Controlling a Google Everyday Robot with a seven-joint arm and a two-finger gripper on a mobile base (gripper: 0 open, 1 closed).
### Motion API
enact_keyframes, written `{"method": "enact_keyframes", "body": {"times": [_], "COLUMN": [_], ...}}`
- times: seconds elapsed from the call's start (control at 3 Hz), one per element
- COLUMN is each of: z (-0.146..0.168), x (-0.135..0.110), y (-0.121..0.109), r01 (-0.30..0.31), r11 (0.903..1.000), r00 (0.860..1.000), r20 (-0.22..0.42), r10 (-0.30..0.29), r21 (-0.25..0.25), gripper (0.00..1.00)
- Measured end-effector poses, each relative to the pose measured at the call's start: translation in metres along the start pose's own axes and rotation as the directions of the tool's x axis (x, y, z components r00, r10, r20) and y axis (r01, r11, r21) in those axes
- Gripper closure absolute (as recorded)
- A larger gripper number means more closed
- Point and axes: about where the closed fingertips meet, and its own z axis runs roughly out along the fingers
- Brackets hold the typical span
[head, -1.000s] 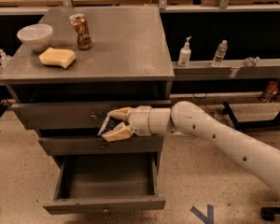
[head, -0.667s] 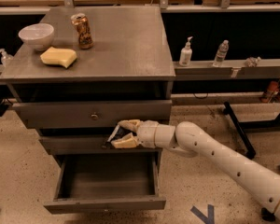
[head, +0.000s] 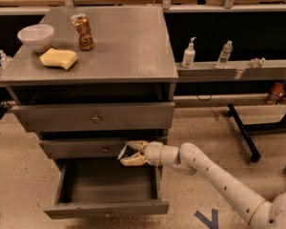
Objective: Place rxbar blueberry into bottom drawer
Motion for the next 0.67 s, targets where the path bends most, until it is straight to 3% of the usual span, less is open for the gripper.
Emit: {"method": "enact_keyframes", "body": {"times": [0.33,0.67], "z": [-0.002,0.008], "x": [0.008,0.021], "y": [-0.006,-0.002], "r01": [0.002,0.016], "r11": [0.9985,0.9982], "r00": [1.0,1.0], "r20": [0.012,-0.026], "r10": [-0.001,-0.017], "r21": [-0.054,-0.058], "gripper": [1.0,1.0]}}
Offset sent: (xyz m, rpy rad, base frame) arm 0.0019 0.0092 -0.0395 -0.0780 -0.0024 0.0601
